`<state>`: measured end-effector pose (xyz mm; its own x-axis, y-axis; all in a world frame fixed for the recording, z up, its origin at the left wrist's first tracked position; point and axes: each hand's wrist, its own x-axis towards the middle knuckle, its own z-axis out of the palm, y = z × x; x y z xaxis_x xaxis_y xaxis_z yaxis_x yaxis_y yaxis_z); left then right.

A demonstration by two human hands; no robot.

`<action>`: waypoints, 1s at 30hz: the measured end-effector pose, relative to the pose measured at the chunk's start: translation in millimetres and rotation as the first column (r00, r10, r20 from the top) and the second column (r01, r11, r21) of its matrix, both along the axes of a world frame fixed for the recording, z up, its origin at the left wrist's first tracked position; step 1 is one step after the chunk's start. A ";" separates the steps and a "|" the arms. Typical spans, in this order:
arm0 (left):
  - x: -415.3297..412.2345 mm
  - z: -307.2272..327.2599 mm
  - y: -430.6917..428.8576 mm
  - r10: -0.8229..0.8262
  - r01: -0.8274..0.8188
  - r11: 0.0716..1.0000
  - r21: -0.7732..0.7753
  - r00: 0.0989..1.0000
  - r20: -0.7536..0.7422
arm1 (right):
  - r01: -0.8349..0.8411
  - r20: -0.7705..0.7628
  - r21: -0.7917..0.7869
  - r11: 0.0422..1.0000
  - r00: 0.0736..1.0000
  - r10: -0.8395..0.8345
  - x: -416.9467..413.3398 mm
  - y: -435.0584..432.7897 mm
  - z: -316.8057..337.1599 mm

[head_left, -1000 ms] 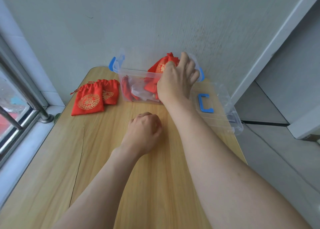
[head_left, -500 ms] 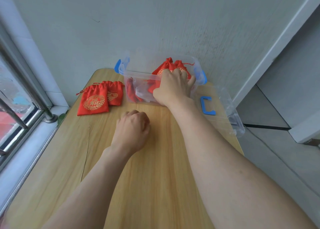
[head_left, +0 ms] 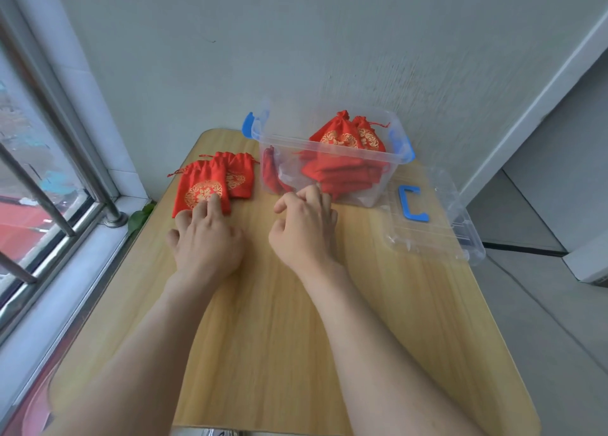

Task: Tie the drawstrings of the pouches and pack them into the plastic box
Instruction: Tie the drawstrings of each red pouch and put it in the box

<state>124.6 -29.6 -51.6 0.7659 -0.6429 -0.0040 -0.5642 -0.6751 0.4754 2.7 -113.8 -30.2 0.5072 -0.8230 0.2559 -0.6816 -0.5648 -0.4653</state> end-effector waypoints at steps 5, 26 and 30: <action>-6.3 1.0 0.4 0.011 -0.023 0.998 0.061 0.983 0.184 | 0.024 -0.053 0.190 0.981 0.998 -0.014 -6.6 7.4 -9.1; -114.0 37.7 32.1 -0.444 0.281 0.863 -0.420 0.818 -0.365 | 0.040 0.368 0.765 0.643 0.793 -0.486 -81.3 40.7 3.9; -126.7 44.8 18.9 -0.205 -0.071 0.890 -0.450 0.820 -0.534 | 0.048 0.438 0.780 0.624 0.670 -0.599 -94.6 39.7 7.0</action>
<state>-2.2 -10.7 -6.8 0.6712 -0.7311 -0.1225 -0.1448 -0.2914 0.9456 -91.9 -74.1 -23.1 0.1111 -0.9459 -0.3049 -0.1394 0.2889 -0.9471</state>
